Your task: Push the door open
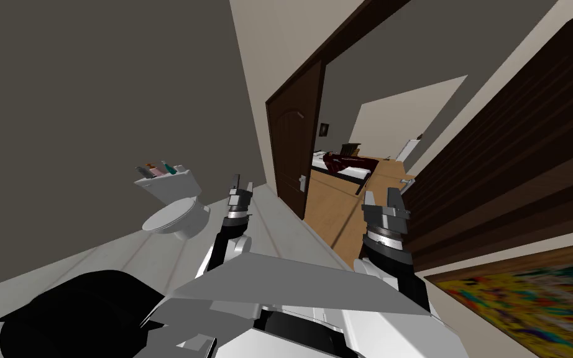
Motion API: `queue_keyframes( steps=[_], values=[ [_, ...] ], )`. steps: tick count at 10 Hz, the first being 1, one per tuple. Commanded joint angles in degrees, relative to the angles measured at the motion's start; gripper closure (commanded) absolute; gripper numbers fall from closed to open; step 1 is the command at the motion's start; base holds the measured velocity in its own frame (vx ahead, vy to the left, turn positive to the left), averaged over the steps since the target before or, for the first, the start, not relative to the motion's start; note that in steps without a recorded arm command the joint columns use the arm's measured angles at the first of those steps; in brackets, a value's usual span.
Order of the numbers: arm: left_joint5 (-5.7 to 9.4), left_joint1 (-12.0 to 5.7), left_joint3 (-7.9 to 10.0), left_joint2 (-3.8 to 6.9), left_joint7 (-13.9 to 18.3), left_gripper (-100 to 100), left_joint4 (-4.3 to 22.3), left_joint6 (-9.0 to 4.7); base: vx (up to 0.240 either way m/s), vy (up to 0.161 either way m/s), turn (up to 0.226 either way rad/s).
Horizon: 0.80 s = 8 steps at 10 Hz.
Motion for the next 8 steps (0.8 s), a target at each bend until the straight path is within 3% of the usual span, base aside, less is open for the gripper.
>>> queue_keyframes(
  steps=[1,8],
  values=[
    [-0.02,-0.72,-0.65,0.4,0.2,-100,1.7,0.19,0.095,0.105,-0.089],
    [-0.1,-4.03,-3.67,1.97,1.3,-100,9.6,1.08,0.116,0.028,-0.094]
  ],
)
